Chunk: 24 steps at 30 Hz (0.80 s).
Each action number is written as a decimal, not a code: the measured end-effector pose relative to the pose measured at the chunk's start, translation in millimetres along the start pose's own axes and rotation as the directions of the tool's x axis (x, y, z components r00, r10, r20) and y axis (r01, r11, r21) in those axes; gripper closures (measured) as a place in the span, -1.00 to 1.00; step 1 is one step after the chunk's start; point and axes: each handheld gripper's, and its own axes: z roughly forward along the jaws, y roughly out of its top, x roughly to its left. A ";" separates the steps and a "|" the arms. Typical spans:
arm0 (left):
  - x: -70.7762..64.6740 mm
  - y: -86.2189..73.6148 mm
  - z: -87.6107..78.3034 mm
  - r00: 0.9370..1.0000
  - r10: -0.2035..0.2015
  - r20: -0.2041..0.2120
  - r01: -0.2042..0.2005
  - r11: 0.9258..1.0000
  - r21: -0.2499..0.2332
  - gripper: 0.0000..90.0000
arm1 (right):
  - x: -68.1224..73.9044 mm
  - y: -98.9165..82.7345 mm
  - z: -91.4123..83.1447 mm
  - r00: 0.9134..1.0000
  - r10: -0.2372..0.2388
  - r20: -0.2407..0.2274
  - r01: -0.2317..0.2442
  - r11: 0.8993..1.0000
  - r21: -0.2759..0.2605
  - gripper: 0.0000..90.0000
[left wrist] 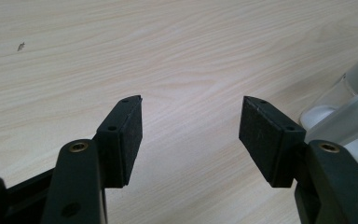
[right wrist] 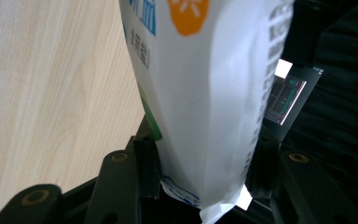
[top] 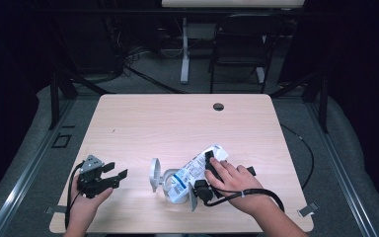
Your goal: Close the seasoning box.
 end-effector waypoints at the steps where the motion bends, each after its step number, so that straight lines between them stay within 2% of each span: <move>1: 0.0 0.0 -0.1 1.000 0.000 0.000 0.000 1.000 0.000 -0.11 | -0.1 -0.1 0.0 1.000 0.000 -0.001 0.000 1.000 -0.001 0.27; 24: 0.1 0.2 -0.2 1.000 -0.005 0.004 0.005 1.000 -0.004 -0.11 | -0.6 -0.2 -0.4 1.000 0.003 0.000 -0.003 1.000 -0.002 0.29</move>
